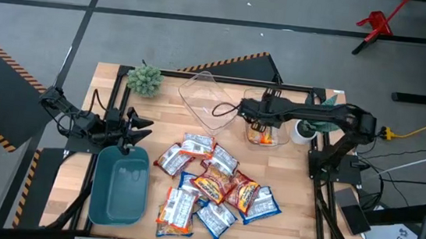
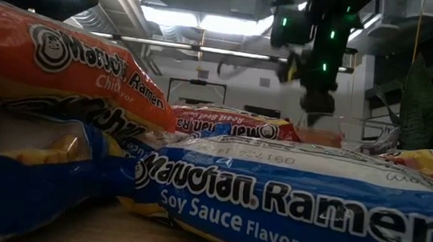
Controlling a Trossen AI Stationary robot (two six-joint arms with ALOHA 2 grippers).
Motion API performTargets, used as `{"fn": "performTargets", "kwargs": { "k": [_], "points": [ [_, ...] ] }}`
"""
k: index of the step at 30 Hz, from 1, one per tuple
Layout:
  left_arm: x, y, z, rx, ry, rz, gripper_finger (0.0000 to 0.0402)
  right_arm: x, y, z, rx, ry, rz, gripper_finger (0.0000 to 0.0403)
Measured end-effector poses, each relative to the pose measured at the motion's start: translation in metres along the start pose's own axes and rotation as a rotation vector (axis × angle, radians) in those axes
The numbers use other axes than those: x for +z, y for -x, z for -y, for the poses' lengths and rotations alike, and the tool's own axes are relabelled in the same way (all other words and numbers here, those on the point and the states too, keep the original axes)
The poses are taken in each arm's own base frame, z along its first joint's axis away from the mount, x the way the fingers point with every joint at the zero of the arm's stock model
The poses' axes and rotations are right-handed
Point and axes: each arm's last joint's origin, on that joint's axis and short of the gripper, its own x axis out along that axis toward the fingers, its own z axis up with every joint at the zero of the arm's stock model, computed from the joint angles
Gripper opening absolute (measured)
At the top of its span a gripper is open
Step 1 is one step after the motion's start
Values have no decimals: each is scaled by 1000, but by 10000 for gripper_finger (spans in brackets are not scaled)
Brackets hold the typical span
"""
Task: Sort Maruchan noodles
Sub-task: Put the orange noodle pack into the right transparent bin
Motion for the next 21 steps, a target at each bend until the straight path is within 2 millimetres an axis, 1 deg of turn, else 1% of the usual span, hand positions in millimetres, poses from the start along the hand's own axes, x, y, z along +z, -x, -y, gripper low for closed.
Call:
{"fn": "performTargets", "kwargs": {
  "k": [3, 6, 8, 10, 12, 14, 18, 21],
  "points": [
    [0, 0, 0, 0, 0, 0, 185, 2, 24, 18, 84, -124, 92, 249],
    [0, 0, 0, 0, 1, 0, 185, 7, 47, 29, 306, -276, 224, 249],
    [0, 0, 0, 0, 0, 0, 185, 13, 59, 31, 501, -364, 328, 250],
    [0, 0, 0, 0, -3, -4, 185, 21, 72, 24, 656, -396, 424, 249],
    [-2, 0, 0, 3, -11, -15, 185, 28, 88, 10, 737, -370, 520, 247],
    [-4, 0, -1, 6, -8, -32, 185, 37, 105, -12, 752, -325, 622, 243],
    [-8, 0, -2, 16, -4, -66, 185, 46, 130, -60, 714, -228, 767, 236],
    [-9, 0, -2, 18, -2, -75, 185, 47, 144, -95, 667, -166, 838, 233]
  ]
}}
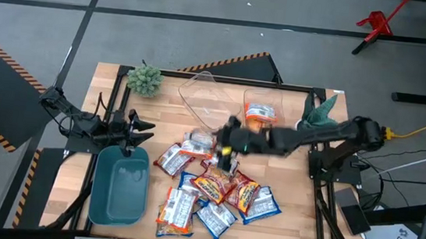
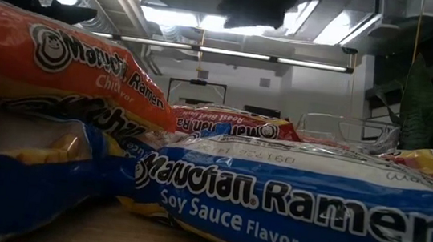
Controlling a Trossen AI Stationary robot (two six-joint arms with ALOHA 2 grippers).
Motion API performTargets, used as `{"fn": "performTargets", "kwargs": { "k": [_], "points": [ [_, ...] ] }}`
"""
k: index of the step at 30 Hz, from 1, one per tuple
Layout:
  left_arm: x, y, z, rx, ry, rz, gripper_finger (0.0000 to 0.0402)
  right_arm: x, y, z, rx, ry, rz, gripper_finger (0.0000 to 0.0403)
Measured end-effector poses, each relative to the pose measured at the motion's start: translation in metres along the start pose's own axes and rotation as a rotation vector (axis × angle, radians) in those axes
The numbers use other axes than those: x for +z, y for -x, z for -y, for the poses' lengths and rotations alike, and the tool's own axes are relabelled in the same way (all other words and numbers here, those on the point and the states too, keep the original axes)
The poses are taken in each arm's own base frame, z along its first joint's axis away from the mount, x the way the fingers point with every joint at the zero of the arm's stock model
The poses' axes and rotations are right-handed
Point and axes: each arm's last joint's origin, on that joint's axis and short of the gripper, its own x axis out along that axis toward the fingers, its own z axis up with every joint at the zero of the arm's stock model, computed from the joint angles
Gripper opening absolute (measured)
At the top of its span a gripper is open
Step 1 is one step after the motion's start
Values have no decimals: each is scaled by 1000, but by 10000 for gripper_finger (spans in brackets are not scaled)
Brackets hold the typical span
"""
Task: Sort Maruchan noodles
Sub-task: Put the orange noodle pack into the right transparent bin
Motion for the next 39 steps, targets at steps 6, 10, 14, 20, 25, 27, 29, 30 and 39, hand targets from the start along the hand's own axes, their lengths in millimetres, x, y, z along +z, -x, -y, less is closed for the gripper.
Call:
{"fn": "performTargets", "kwargs": {
  "k": [6, 10, 14, 20, 25, 27, 29, 30, 39],
  "points": [
    [-1, 0, 0, 5, 3, -5, 185, -21, -24, -48, -8, 160, 4, 232],
    [-2, 0, -1, 12, -3, -13, 185, -35, -44, -61, 3, 180, -24, 233],
    [-3, 0, -1, 17, -8, -20, 185, -35, -59, -68, 7, 184, -37, 257],
    [-3, 0, -1, 18, -12, -24, 185, -28, -76, -75, -30, 200, -67, 348],
    [-5, 0, -2, 24, -26, -44, 185, -36, -88, -76, -111, 242, -142, 393],
    [-6, 0, -2, 28, -28, -46, 185, -40, -93, -77, -119, 251, -154, 396],
    [-6, 0, -2, 31, -32, -52, 185, -44, -98, -78, -133, 270, -163, 395],
    [-6, 0, -2, 33, -32, -51, 185, -46, -100, -78, -147, 281, -167, 393],
    [-6, 0, -3, 46, -35, -49, 185, -54, -115, -62, -239, 333, -205, 379]
  ]
}}
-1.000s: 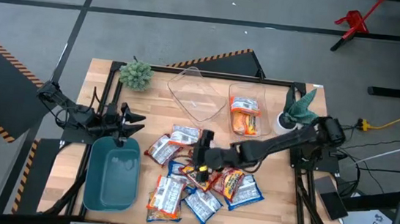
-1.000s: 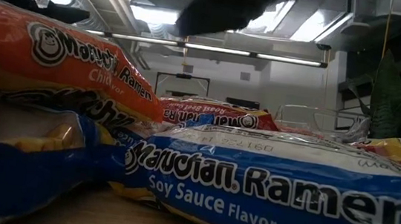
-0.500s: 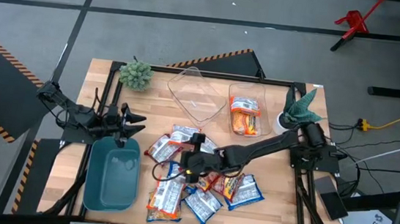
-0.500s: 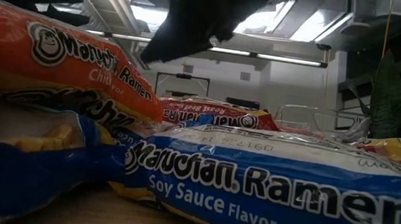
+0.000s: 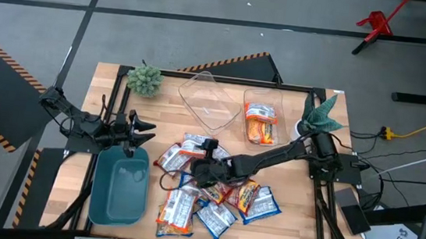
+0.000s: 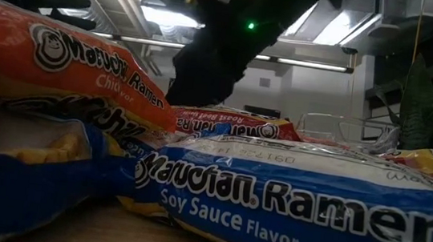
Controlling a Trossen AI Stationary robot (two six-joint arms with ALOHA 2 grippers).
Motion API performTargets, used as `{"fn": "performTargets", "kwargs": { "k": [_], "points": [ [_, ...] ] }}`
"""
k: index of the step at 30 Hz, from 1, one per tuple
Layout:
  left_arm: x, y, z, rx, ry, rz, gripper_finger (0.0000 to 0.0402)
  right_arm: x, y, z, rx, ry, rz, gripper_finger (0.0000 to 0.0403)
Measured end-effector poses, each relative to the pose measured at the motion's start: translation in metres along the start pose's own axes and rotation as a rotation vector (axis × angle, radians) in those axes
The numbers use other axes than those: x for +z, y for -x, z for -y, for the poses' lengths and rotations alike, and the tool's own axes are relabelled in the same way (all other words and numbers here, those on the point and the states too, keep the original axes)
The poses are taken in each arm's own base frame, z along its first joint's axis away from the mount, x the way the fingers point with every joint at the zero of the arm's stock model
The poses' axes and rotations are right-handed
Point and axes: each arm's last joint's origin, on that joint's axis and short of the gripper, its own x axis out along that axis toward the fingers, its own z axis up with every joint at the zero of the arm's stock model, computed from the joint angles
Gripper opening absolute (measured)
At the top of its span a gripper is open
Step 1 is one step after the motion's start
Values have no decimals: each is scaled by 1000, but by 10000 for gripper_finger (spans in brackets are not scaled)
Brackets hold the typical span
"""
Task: Sort Maruchan noodles
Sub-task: Put the orange noodle pack into the right transparent bin
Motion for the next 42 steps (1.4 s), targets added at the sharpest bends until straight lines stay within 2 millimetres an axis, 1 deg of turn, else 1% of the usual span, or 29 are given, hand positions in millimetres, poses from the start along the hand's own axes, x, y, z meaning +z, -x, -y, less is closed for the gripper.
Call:
{"fn": "performTargets", "kwargs": {
  "k": [7, 14, 21, 24, 28, 36, 39, 42],
  "points": [
    [0, 0, 0, 0, 0, 0, 185, -6, -16, 11, 16, -18, -33, 379],
    [0, 0, 0, 0, -8, -1, 185, -15, -31, 14, 32, -14, -72, 379],
    [-1, 0, 0, 2, -14, -7, 185, -22, -40, 19, 46, -18, -116, 378],
    [-2, 0, -1, 13, -20, -11, 185, -25, -43, 18, 53, -21, -126, 369],
    [-2, 0, -1, 29, -23, -10, 185, -27, -43, 17, 52, -39, -145, 326],
    [-2, 0, -1, 30, -21, -10, 185, -28, -43, 17, 32, -87, -153, 188],
    [-2, 0, -1, 30, -20, -9, 185, -28, -43, 17, 23, -96, -153, 143],
    [-2, 0, -1, 30, -17, -9, 185, -28, -43, 17, 15, -107, -154, 117]
  ]
}}
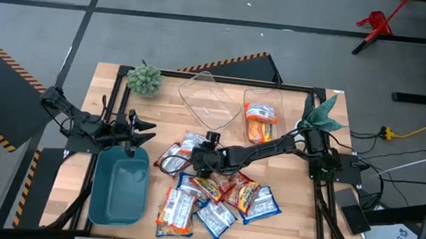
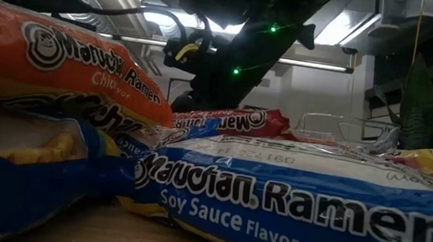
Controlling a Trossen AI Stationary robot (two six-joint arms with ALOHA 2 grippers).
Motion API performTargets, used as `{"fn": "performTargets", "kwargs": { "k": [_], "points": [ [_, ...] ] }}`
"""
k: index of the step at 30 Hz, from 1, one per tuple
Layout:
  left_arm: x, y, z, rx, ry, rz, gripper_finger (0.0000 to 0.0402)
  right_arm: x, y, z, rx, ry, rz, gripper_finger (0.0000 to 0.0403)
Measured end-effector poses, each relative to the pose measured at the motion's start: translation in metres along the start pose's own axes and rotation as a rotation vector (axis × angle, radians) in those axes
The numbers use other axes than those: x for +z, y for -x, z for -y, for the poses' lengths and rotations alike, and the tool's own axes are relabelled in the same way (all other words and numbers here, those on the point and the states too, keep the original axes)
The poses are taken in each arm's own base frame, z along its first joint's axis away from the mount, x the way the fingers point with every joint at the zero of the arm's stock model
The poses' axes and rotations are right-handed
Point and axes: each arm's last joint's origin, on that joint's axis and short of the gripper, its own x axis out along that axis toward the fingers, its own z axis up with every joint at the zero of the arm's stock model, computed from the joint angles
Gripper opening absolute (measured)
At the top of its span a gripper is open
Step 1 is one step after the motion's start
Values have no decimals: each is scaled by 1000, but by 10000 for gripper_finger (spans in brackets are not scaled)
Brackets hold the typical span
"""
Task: Sort Maruchan noodles
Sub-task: Put the orange noodle pack into the right transparent bin
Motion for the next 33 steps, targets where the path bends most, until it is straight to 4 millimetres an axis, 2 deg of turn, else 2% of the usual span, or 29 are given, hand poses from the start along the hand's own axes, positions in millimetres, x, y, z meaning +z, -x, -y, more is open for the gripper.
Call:
{"fn": "performTargets", "kwargs": {
  "k": [5, 10, 18, 22, 26, 31, 33],
  "points": [
    [0, 0, 0, -1, 1, 0, 185, 8, 3, 0, 3, -32, 12, 101],
    [0, 0, 0, 0, 2, 1, 185, 32, 16, 2, 21, -43, 54, 98],
    [0, 0, 0, -1, 2, 1, 185, 81, 63, 17, 16, 5, 57, 98],
    [0, 0, 0, 0, 2, 1, 185, 97, 93, 31, -87, 66, 17, 98],
    [0, 0, 0, -1, 2, 1, 185, 98, 122, 49, -245, 108, -90, 98],
    [0, 0, 0, 0, 2, 1, 185, 74, 142, 68, -421, 138, -291, 98],
    [0, 0, 0, 0, -1, -2, 185, 69, 148, 72, -468, 96, -303, 98]
  ]
}}
